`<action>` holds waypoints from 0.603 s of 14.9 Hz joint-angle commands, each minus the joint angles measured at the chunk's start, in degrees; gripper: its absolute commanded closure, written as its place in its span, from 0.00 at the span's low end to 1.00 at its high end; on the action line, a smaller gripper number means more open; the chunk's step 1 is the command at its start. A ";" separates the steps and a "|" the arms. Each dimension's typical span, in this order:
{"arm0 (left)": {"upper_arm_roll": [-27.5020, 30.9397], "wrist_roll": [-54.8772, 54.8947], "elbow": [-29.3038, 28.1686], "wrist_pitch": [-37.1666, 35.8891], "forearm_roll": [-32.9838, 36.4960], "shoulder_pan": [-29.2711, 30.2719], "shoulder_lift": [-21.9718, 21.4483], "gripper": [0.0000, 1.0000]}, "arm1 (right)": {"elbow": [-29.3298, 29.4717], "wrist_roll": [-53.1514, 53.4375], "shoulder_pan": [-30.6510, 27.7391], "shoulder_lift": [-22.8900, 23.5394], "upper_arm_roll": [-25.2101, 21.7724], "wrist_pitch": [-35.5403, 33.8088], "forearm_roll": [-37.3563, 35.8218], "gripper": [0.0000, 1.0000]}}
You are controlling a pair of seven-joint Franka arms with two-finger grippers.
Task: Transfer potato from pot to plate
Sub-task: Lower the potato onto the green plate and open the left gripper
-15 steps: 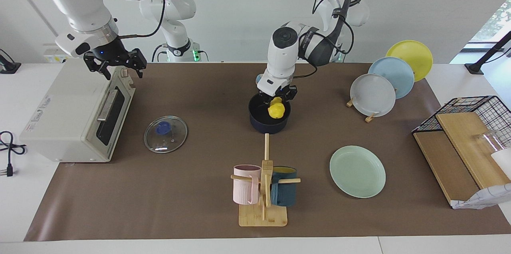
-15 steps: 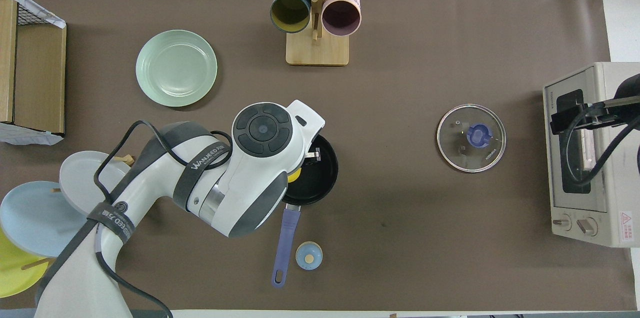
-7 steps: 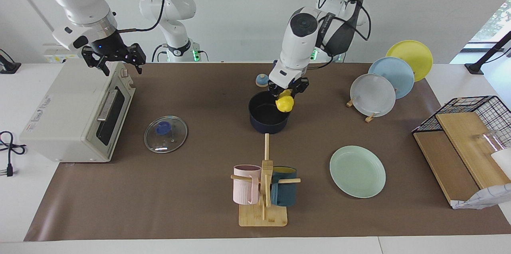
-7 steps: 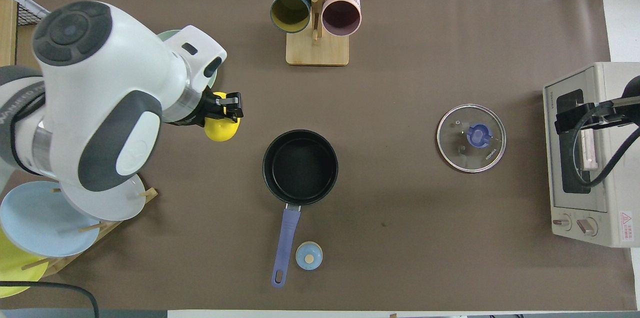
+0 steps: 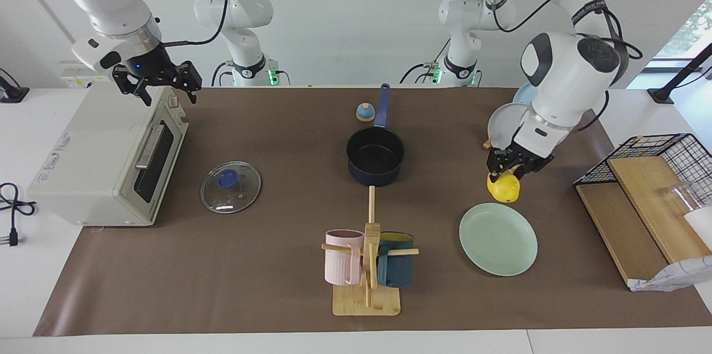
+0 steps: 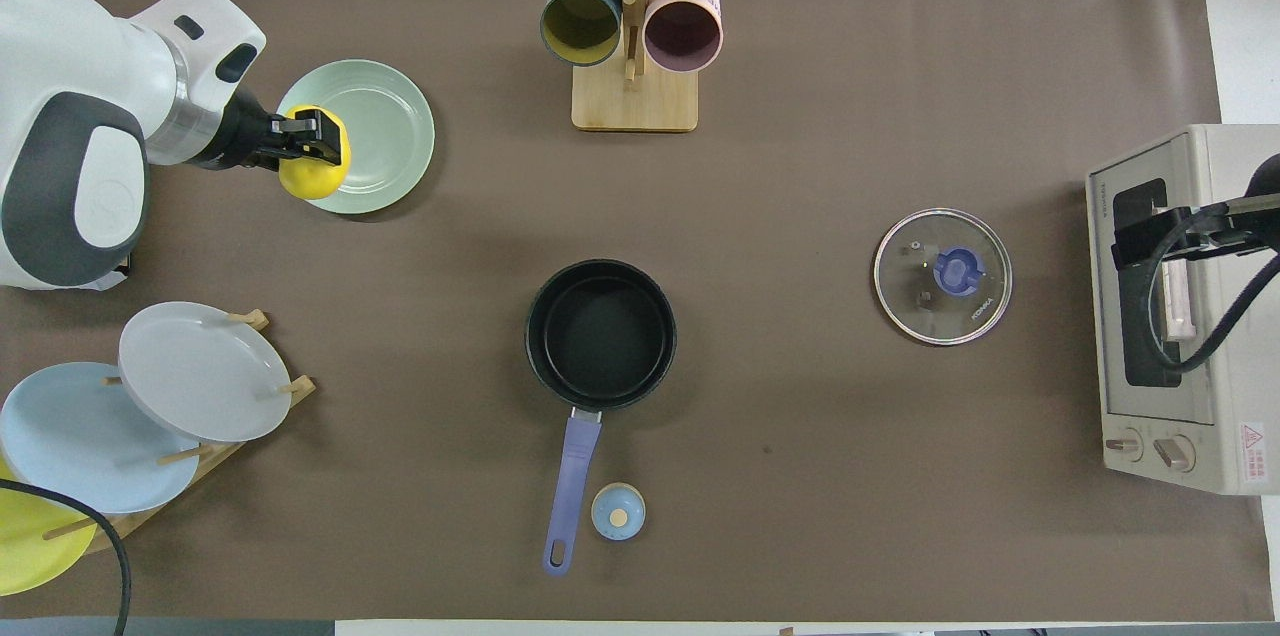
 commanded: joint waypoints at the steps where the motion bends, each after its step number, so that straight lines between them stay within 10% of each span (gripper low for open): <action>1: -0.68 1.28 0.98 6.62 3.02 0.91 6.11 1.00 | 0.36 0.01 -0.86 -1.17 0.45 -1.30 0.31 0.00; 9: -0.68 1.63 -1.20 13.93 4.43 0.39 10.87 1.00 | -0.25 0.10 -0.86 -0.57 0.80 -1.04 0.40 0.00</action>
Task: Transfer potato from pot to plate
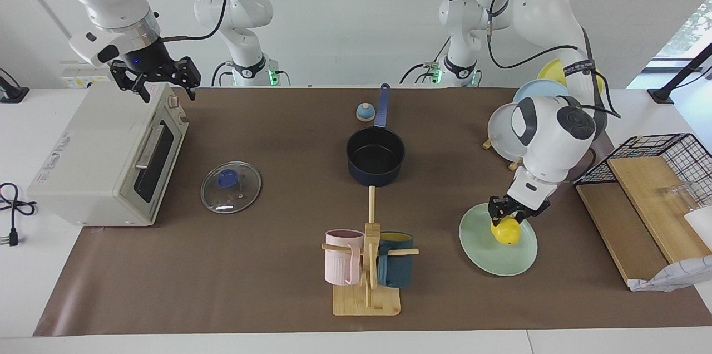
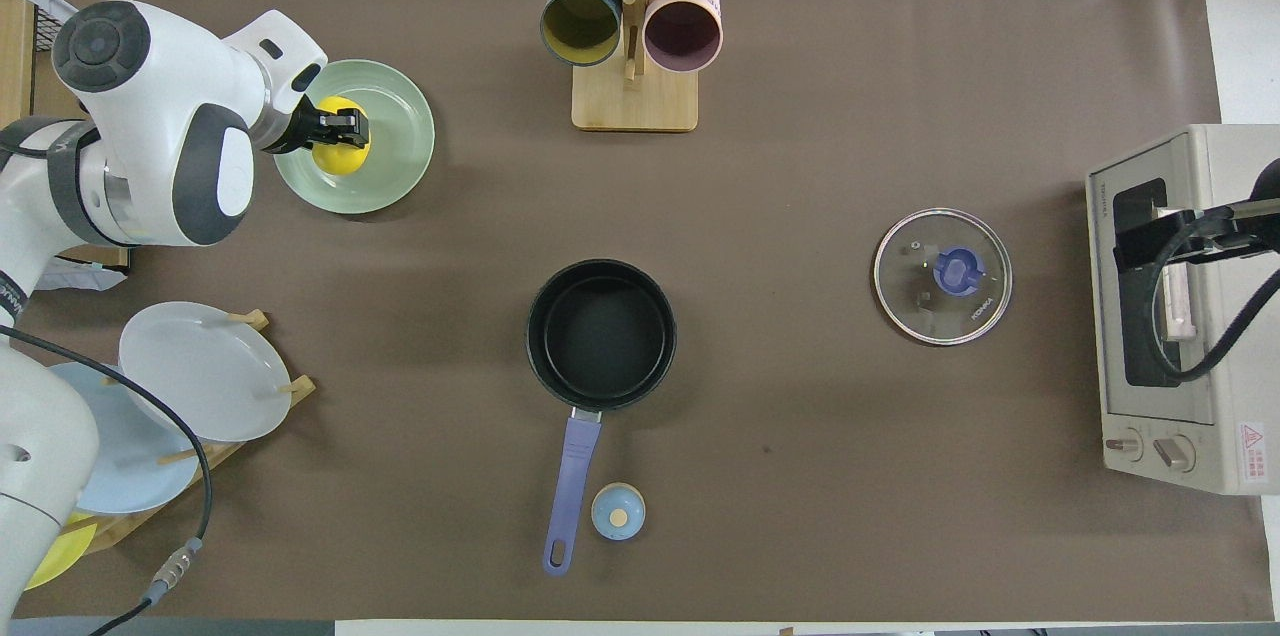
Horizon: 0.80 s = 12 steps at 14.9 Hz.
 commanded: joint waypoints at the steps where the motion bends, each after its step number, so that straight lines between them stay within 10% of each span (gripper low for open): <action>1: 0.07 1.01 -2.02 2.72 0.95 -0.32 0.08 1.00 | -0.23 0.10 -0.86 -0.14 0.55 -0.61 0.40 0.00; 5: 0.16 1.10 -2.73 2.90 0.95 -0.33 0.25 0.73 | 0.04 0.10 -1.30 -0.05 0.11 -0.79 0.66 0.00; 7: 0.16 1.10 -2.47 2.03 1.03 -0.24 0.16 0.00 | 0.48 0.10 -1.22 -0.05 0.20 -0.88 0.66 0.00; 12: 0.16 0.14 3.76 -12.78 0.60 1.16 -5.70 0.00 | -0.22 0.01 -1.91 -0.49 -0.07 -0.26 1.10 0.00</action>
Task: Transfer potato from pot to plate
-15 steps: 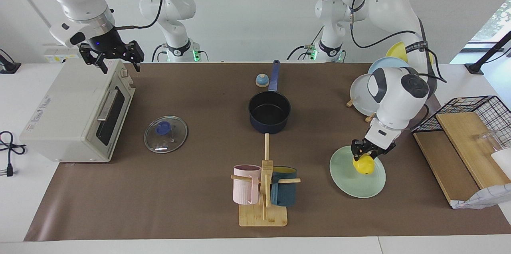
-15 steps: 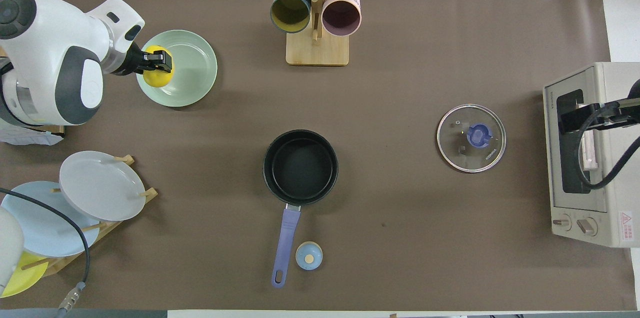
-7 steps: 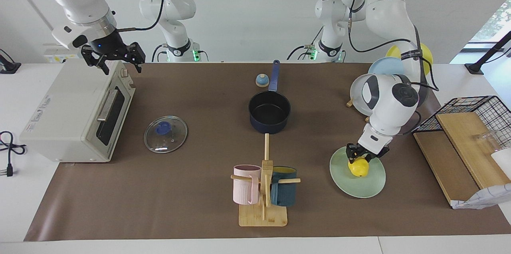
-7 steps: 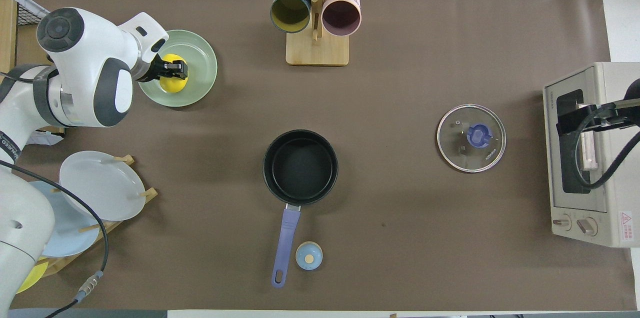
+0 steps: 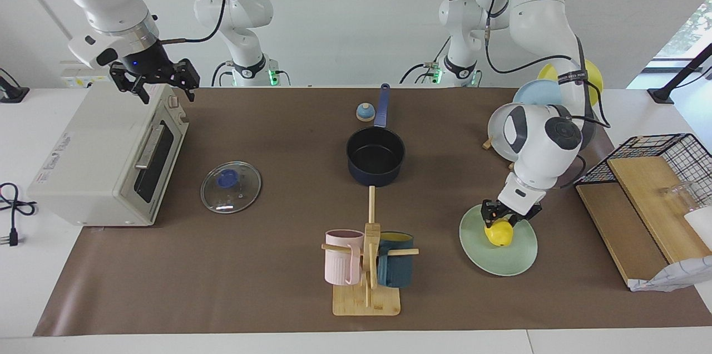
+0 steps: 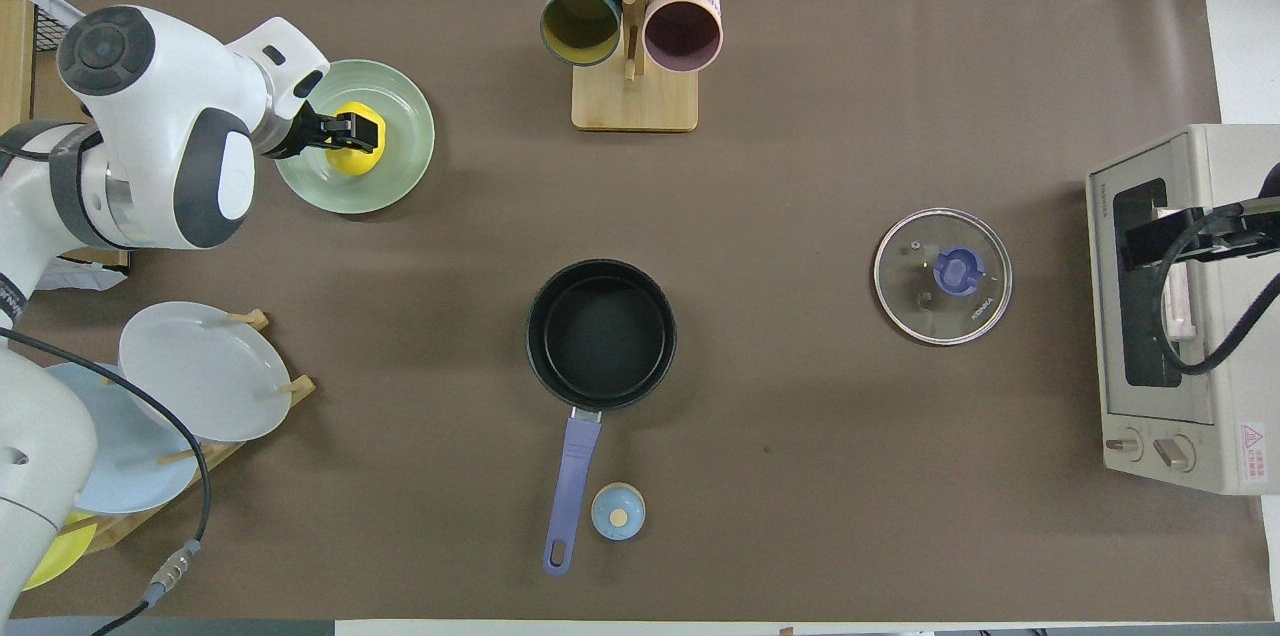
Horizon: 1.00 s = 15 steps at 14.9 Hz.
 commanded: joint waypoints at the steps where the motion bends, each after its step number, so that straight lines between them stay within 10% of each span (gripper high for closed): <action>1: 0.05 -0.92 3.39 -12.83 0.38 1.15 -7.06 0.00 | -0.37 -0.11 -1.78 -0.71 0.58 -0.43 1.16 0.00; 8: 1.10 -0.75 2.87 -31.38 0.47 3.26 -25.08 0.00 | -0.46 -0.11 -1.78 -0.71 0.49 -0.70 1.16 0.00; 15: 0.93 -0.49 -2.40 -38.43 0.47 2.29 -30.90 0.00 | -0.46 -0.11 -1.78 -0.71 0.49 -0.70 1.16 0.00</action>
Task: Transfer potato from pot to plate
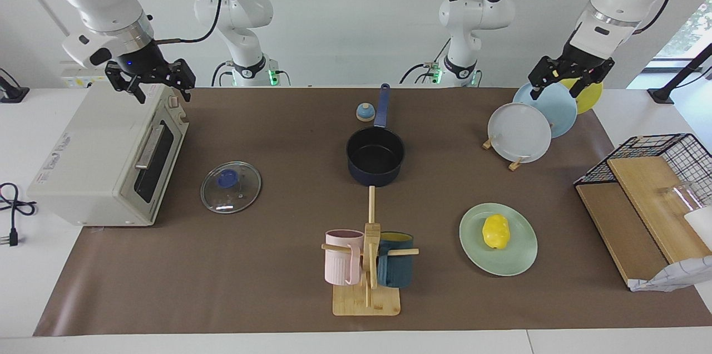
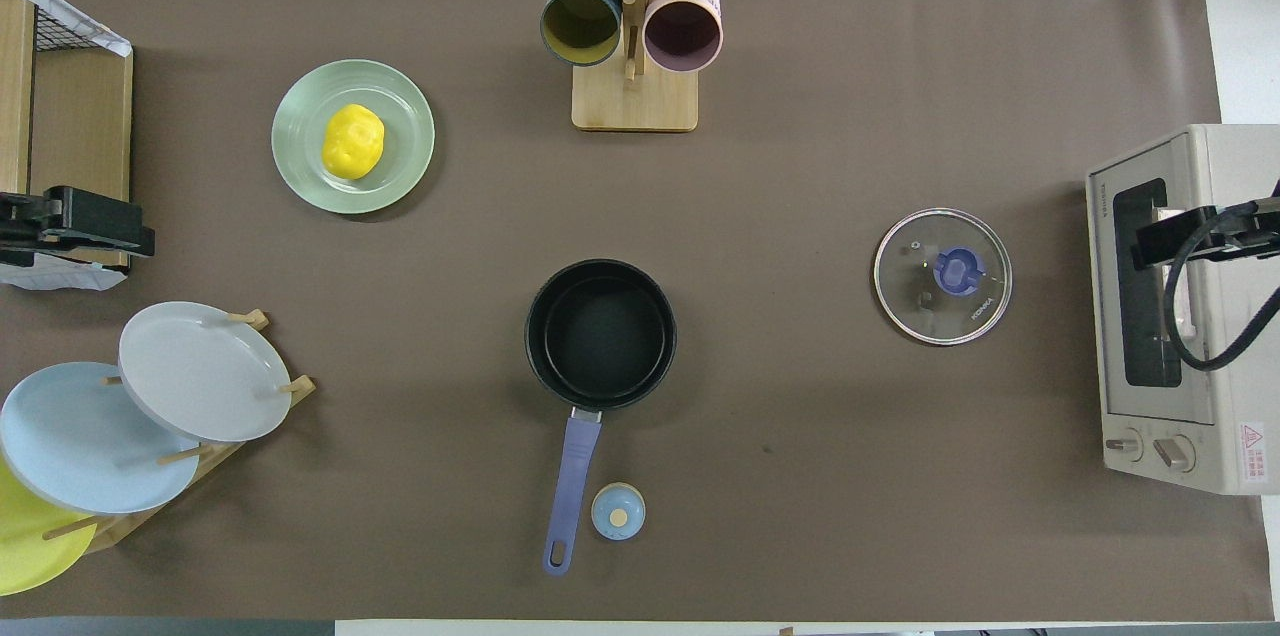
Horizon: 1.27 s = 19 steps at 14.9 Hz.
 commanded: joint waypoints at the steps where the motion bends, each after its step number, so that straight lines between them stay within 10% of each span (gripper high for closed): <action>1: 0.13 -0.11 -3.57 -0.97 0.47 -0.55 -1.81 0.00 | -0.45 -0.11 -0.99 -0.69 0.48 -0.70 1.12 0.00; 7: -0.05 0.07 3.80 -2.30 0.38 0.24 2.06 0.00 | -0.45 -0.11 -0.99 -0.69 0.48 -0.70 1.12 0.00; 19: -0.05 1.56 1.17 -2.29 0.38 0.33 0.83 0.00 | -0.45 -0.11 -0.99 -0.69 0.48 -0.70 1.12 0.00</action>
